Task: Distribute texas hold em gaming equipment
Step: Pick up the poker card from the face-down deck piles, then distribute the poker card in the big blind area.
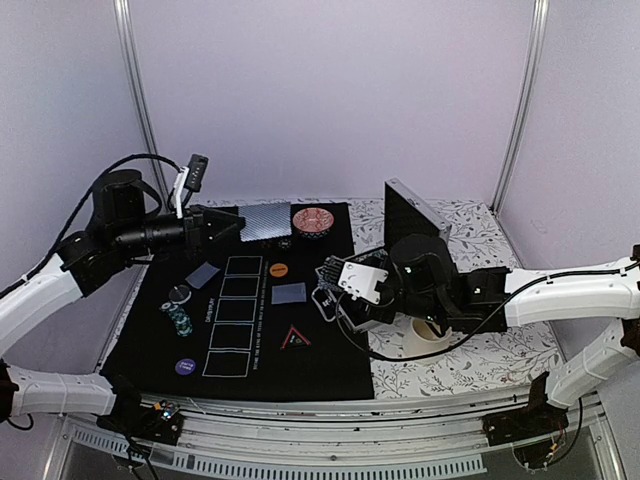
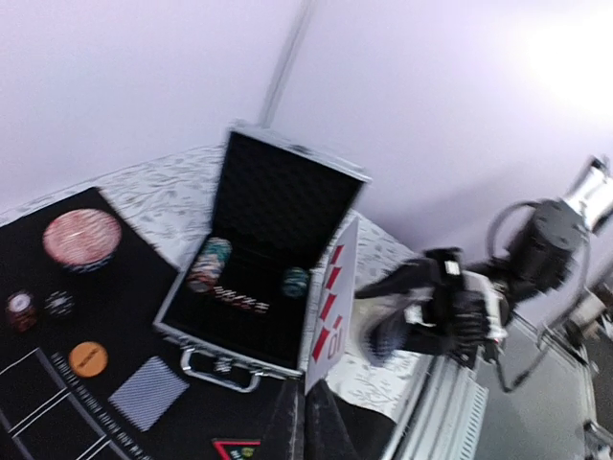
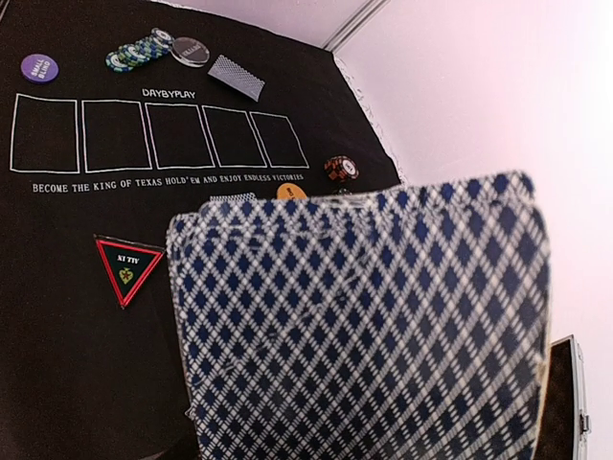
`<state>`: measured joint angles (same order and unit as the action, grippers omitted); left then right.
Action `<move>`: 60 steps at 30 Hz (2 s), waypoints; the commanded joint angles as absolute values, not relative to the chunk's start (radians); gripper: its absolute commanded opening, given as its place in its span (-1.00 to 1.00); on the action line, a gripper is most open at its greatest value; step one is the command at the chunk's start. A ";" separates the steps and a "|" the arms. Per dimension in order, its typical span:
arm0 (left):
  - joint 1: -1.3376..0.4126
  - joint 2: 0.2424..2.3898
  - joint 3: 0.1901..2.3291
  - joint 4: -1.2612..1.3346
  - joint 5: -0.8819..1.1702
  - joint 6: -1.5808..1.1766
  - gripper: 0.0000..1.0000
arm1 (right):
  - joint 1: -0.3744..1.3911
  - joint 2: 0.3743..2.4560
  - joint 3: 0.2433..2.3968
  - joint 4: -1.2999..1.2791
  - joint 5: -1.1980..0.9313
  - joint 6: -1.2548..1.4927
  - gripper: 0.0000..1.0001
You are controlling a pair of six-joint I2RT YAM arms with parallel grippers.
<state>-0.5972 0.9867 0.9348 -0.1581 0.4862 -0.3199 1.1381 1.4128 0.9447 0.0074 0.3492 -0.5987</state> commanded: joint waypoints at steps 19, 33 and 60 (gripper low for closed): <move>-0.338 1.768 0.960 0.068 0.790 -0.441 -1.00 | 1.133 1.365 0.938 -0.018 0.344 -0.556 -0.09; -0.330 1.938 1.001 0.148 0.807 -0.511 -1.00 | 1.133 1.369 0.940 -0.026 0.344 -0.550 -0.11; -0.330 1.912 1.014 0.020 0.675 -0.471 -0.30 | 1.133 1.373 0.954 -0.036 0.335 -0.552 -0.11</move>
<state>-0.3393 1.9862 0.9939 0.0742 0.7277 -0.5018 1.1374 1.3956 0.9447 -0.0452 0.3420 -0.5621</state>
